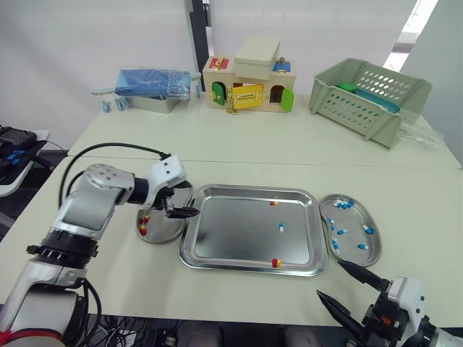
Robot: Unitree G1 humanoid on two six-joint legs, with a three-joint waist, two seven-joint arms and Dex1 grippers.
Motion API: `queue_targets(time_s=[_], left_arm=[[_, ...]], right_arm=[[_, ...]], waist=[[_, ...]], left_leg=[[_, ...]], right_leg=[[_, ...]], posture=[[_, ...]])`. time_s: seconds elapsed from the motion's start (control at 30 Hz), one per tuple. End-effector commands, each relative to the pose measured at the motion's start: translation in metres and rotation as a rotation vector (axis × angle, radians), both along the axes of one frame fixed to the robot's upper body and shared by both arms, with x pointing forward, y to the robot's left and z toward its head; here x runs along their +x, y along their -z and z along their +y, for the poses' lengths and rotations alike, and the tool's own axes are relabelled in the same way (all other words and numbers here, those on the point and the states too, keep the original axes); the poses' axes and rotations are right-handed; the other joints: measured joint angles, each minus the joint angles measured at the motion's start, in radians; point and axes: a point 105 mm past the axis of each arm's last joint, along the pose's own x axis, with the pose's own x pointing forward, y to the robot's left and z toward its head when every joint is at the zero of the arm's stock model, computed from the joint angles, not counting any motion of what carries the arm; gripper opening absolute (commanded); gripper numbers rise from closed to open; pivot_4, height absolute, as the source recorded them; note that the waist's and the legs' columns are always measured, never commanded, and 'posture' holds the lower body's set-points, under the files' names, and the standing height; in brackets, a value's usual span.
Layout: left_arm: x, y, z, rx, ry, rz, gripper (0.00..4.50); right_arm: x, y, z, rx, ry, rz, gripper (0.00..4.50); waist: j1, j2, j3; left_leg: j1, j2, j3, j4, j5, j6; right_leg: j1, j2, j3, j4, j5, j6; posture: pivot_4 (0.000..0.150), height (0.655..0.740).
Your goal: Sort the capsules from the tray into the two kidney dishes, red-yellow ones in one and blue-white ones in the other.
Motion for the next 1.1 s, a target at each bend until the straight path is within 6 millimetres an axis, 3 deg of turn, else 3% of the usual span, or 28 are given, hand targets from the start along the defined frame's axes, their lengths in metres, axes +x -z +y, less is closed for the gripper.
queue_targets(time_s=[0.03, 0.13, 0.23, 0.4, 0.43, 0.53, 0.6, 0.7, 0.8, 0.9, 1.1], left_arm=[[0.003, -0.009, -0.026, -0.001, 0.111, -0.042, 4.46], [0.006, -0.013, -0.048, -0.023, 0.186, -0.066, 4.46], [0.015, -0.027, -0.054, -0.080, 0.176, -0.116, 4.46], [0.027, -0.034, -0.026, -0.131, 0.047, -0.131, 4.46], [0.026, -0.035, -0.017, -0.135, 0.019, -0.114, 4.46], [0.030, -0.036, 0.060, -0.088, -0.249, -0.110, 4.46], [0.025, -0.035, 0.091, -0.062, -0.352, -0.105, 4.46], [0.011, -0.041, 0.130, -0.076, -0.483, -0.097, 4.46], [-0.013, -0.036, 0.186, -0.030, -0.670, -0.085, 4.46], [-0.037, -0.027, 0.221, 0.008, -0.781, -0.053, 4.46], [-0.062, -0.024, 0.260, 0.023, -0.921, -0.050, 4.46]], right_arm=[[-0.004, -0.012, -0.001, -0.013, 0.039, -0.055, 4.50], [-0.009, -0.009, -0.001, -0.021, 0.059, -0.040, 4.50], [-0.011, -0.009, -0.001, -0.030, 0.075, -0.049, 4.50], [-0.016, -0.009, -0.008, -0.042, 0.109, -0.036, 4.50], [-0.017, -0.008, -0.009, -0.046, 0.113, -0.036, 4.50], [-0.015, -0.007, -0.015, -0.064, 0.127, -0.043, 4.50], [-0.016, -0.006, -0.017, -0.070, 0.122, -0.042, 4.50], [-0.015, -0.007, -0.021, -0.081, 0.117, -0.042, 4.50], [-0.010, -0.008, -0.029, -0.097, 0.112, -0.045, 4.50], [-0.006, -0.009, -0.035, -0.106, 0.111, -0.049, 4.50], [-0.001, -0.006, -0.042, -0.117, 0.101, -0.047, 4.50]], waist=[[-0.002, 0.000, 0.000], [-0.006, 0.000, 0.000], [-0.010, 0.000, 0.000], [-0.018, 0.000, 0.000], [-0.018, 0.000, 0.000], [-0.031, 0.000, 0.000], [-0.038, 0.000, 0.000], [-0.027, 0.000, 0.000], [-0.022, -0.001, -0.001], [-0.021, -0.001, -0.001], [-0.007, -0.003, -0.002]], left_leg=[[0.000, 0.000, 0.000, 0.000, 0.000, 0.000], [0.000, 0.000, 0.000, 0.000, 0.000, 0.000], [0.000, 0.000, 0.000, 0.000, 0.000, 0.000], [0.001, 0.000, -0.001, 0.000, 0.000, 0.000], [0.000, 0.000, -0.001, 0.000, 0.000, 0.000], [0.001, 0.000, -0.001, -0.001, 0.000, 0.000], [0.002, 0.002, -0.002, -0.002, 0.000, 0.000], [0.002, 0.002, -0.002, -0.002, 0.000, 0.000], [0.002, 0.002, -0.002, -0.002, 0.000, 0.000], [0.002, 0.003, -0.002, -0.002, 0.000, 0.000], [0.002, 0.003, -0.002, -0.002, 0.000, 0.000]], right_leg=[[0.000, 0.000, 0.000, 0.000, 0.000, 0.000], [0.000, 0.000, 0.000, 0.000, 0.000, 0.000], [0.000, 0.001, 0.001, 0.000, 0.000, 0.000], [-0.001, 0.001, 0.001, 0.001, 0.000, 0.000], [-0.001, 0.001, 0.001, 0.001, 0.000, 0.000], [-0.001, 0.002, 0.001, 0.001, 0.000, 0.000], [-0.002, 0.004, 0.002, 0.002, 0.000, -0.001], [-0.001, 0.004, 0.001, 0.001, -0.001, -0.001], [-0.001, 0.004, 0.001, 0.001, -0.001, -0.001], [-0.001, 0.004, 0.001, 0.001, -0.001, -0.001], [-0.001, 0.004, 0.001, 0.001, -0.001, -0.002]], posture=[[0.150, 0.7400], [0.150, 0.7400], [0.150, 0.7400], [0.150, 0.7400], [0.150, 0.7400], [0.150, 0.7400], [0.150, 0.7400], [0.150, 0.7400], [0.150, 0.7400], [0.150, 0.7400], [0.150, 0.7400]])
